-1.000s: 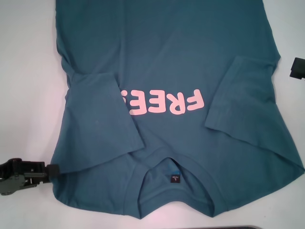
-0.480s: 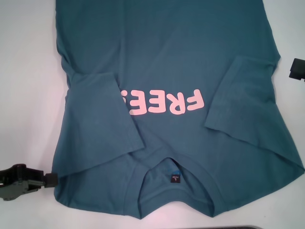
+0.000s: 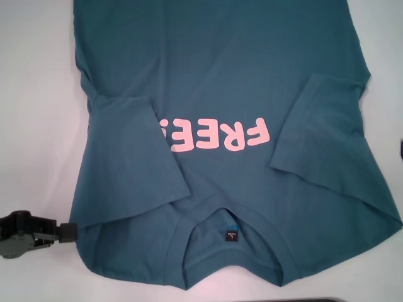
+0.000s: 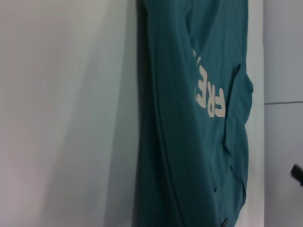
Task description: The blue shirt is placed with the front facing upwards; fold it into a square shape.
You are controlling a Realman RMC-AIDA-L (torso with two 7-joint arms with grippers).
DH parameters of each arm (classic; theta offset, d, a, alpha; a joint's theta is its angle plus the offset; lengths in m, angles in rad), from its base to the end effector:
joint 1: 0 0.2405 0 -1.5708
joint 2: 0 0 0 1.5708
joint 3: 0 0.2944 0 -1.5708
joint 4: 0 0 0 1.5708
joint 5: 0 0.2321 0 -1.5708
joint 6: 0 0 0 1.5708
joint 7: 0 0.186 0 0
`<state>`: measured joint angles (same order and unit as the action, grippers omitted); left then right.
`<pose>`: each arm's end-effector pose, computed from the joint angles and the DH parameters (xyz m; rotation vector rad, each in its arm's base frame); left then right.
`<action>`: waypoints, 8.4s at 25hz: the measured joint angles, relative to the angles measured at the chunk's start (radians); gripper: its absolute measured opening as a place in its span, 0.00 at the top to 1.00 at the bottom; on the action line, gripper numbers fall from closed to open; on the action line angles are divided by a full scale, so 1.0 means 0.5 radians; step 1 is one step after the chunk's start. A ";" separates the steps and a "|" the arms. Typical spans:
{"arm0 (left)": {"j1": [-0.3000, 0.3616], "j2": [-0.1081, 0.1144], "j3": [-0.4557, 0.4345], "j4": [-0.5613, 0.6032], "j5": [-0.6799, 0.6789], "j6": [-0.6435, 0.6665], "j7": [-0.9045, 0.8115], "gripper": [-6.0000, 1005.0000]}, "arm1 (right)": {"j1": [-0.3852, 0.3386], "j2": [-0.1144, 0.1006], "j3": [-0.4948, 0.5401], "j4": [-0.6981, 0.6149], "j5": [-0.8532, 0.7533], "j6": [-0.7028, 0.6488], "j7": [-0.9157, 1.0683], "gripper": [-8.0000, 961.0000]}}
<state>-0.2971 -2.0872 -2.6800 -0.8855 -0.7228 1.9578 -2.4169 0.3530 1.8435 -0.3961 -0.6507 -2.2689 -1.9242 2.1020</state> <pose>-0.3721 0.2409 -0.0150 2.0557 2.2210 0.4438 0.3936 0.2815 0.0683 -2.3489 1.8602 0.6641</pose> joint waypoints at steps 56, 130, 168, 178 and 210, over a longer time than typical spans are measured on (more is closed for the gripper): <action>-0.170 -0.001 0.000 0.077 -0.006 -0.084 -0.029 0.98 | 0.135 0.069 -0.110 -0.024 -0.791 0.218 0.132 0.31; -0.167 -0.001 -0.015 0.100 -0.009 -0.087 -0.014 0.98 | 0.292 0.187 -0.143 0.001 -0.760 0.237 0.214 0.43; -0.173 0.002 -0.015 0.099 -0.012 -0.085 -0.026 0.98 | 0.264 0.162 -0.164 -0.052 -0.769 0.239 0.306 0.64; -0.179 0.054 0.018 0.092 0.006 0.019 -0.030 0.98 | 0.241 0.151 -0.159 -0.253 -0.866 0.072 0.309 0.97; -0.585 0.111 0.132 0.310 -0.374 -0.068 -0.265 0.98 | 0.482 0.114 -0.164 -0.434 -0.408 0.051 0.546 0.98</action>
<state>-0.5895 -2.0319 -2.6141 -0.7305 -0.9099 1.9239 -2.5494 0.5939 1.9003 -0.4782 -0.8675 -2.4729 -1.8987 2.3749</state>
